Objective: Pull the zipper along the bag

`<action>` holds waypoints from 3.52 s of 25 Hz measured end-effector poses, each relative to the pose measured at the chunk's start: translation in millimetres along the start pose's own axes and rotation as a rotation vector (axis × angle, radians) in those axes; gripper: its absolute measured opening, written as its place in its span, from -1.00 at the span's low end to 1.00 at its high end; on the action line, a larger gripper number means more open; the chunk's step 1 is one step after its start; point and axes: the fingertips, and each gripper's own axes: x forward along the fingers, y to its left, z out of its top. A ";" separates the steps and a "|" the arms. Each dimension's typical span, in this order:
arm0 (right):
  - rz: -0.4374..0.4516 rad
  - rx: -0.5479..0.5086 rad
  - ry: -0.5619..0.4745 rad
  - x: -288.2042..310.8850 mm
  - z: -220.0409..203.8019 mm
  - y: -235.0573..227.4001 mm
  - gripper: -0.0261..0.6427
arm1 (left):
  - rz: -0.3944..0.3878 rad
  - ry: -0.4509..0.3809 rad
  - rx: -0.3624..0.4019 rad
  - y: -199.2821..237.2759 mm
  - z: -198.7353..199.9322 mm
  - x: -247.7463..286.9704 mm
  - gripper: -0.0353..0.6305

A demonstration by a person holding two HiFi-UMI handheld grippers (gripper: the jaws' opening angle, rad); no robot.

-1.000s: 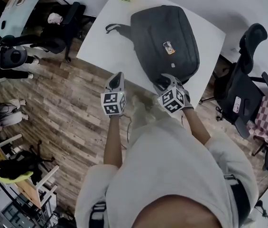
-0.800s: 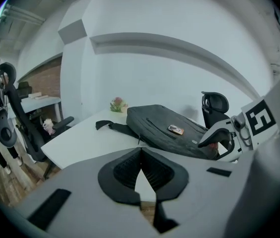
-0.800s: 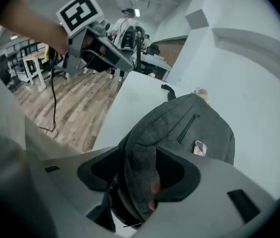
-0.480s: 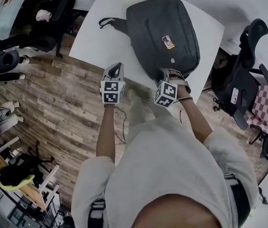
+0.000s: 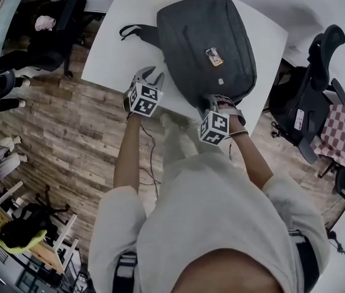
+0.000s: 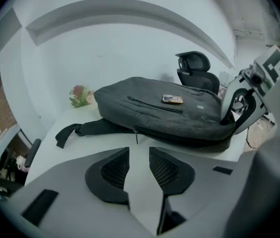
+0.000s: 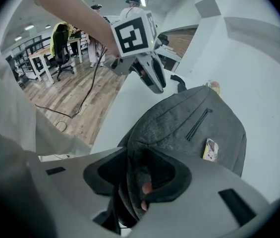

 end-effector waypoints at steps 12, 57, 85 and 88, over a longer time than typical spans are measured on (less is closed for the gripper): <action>0.004 0.036 -0.019 -0.4 0.7 0.3 -0.53 | -0.041 -0.003 0.149 10.7 16.8 48.8 -0.51; -0.001 0.045 -0.038 3.4 -4.9 9.4 -0.60 | -0.062 0.125 0.189 -110.7 -22.3 3.2 -0.80; 0.003 -0.044 -0.059 -39.0 -42.3 10.1 -0.38 | -0.009 0.126 0.086 -125.4 -30.1 -19.3 -0.81; 0.022 -0.037 -0.032 -40.3 -52.6 4.3 -0.42 | 0.009 0.140 0.075 -106.3 -38.5 -22.4 -0.81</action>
